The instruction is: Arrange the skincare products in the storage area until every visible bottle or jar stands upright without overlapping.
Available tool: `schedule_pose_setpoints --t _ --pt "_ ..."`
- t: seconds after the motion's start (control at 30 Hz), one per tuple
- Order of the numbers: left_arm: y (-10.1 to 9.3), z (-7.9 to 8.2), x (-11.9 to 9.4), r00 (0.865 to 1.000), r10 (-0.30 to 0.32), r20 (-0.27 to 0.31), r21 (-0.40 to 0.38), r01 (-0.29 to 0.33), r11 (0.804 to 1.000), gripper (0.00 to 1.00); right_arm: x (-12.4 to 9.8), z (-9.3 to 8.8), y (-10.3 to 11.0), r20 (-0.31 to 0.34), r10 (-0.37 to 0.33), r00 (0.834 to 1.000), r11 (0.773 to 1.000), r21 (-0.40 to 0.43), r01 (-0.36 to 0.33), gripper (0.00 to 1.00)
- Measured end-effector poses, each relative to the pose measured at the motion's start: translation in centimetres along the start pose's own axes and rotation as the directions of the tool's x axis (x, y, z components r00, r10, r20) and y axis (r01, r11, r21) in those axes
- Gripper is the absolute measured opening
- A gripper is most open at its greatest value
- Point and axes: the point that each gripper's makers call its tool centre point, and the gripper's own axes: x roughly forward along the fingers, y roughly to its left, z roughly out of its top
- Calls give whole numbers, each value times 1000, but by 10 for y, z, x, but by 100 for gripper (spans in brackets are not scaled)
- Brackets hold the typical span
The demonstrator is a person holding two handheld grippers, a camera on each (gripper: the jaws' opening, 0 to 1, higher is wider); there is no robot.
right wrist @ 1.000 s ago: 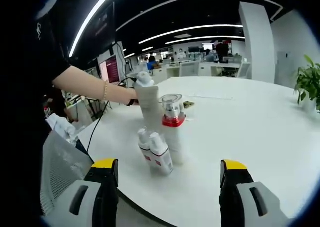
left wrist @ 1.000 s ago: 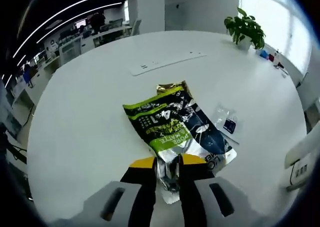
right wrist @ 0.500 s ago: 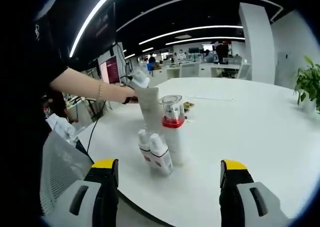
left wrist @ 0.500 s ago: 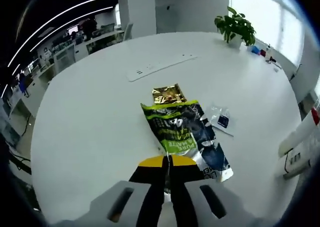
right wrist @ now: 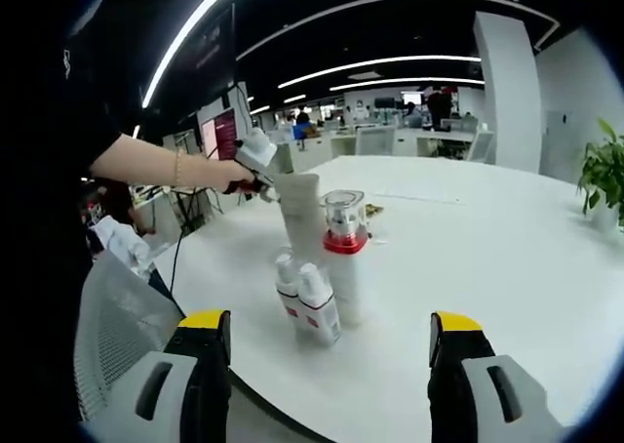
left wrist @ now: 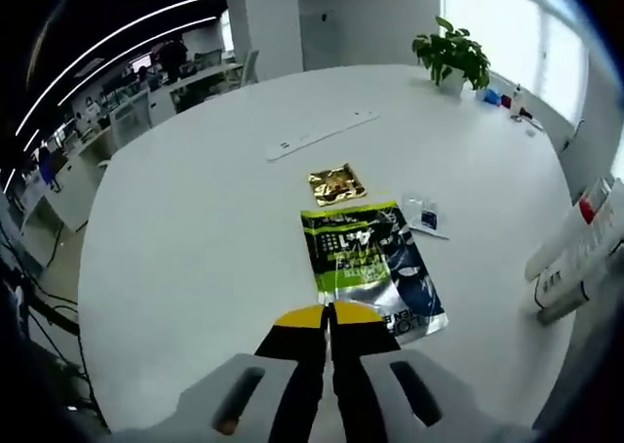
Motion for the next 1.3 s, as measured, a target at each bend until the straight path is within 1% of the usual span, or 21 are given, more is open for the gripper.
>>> schedule_pose_setpoints --t 0.03,0.1,0.13,0.23,0.27,0.37,0.4,0.43,0.6,0.67,0.73,0.8,0.9,1.07,1.13,1.23,1.3 --pt "-1 -6 3 1000 -4 -15 10 4 1000 6 0 0 -1 1 -1 1000 1000 -2 1 87" --pt "-3 -10 6 1000 -2 -23 7 3 1000 13 0 0 0 1 -1 1000 1000 -4 1 87" --pt "-3 -13 12 1000 -12 -28 17 13 1000 14 0 0 0 1 -1 1000 1000 -5 1 87" --pt "-4 -15 18 999 -9 -42 23 10 1000 14 0 1 -1 4 -2 1000 1000 -5 2 87" --pt "-5 -13 16 999 -4 -44 25 5 1000 15 0 1 -1 4 -3 1000 1000 -4 3 87" --pt "-7 -14 25 999 -17 -46 32 18 999 14 0 0 -3 3 -8 1000 1000 -2 8 87" --pt "-8 -15 23 999 -14 -47 39 16 999 14 0 -1 -4 2 -10 1000 1000 -2 10 87" --pt "-6 -12 28 999 -6 -50 56 9 998 15 1 -1 -5 1 -13 1000 1000 0 13 87" --pt "2 -7 41 999 3 -49 59 0 998 13 1 -2 -6 -2 -20 1000 1000 11 20 87" --pt "0 -6 40 999 -2 -48 45 4 999 12 1 -2 -6 -6 -22 1000 1000 13 22 87" --pt "-1 -5 37 999 6 -45 52 -3 999 12 1 -2 -6 -10 -24 1000 1000 15 25 87" --pt "0 -4 38 999 13 -43 65 -10 998 13 1 -2 -6 -11 -25 1000 999 19 25 87" --pt "2 1 42 999 -9 -38 72 12 997 17 1 -3 -6 -14 -27 1000 999 22 27 87" --pt "5 7 46 999 -19 -32 89 22 996 21 1 -3 -6 -18 -30 999 999 25 30 87" --pt "4 7 47 999 -31 -37 98 35 995 19 1 -4 -6 -21 -30 999 999 26 30 87" --pt "-1 6 50 997 -65 -50 95 70 993 13 1 -5 -6 -25 -30 999 999 26 31 87" --pt "1 5 51 997 -64 -54 97 69 993 12 1 -5 -6 -26 -32 999 999 27 33 87"
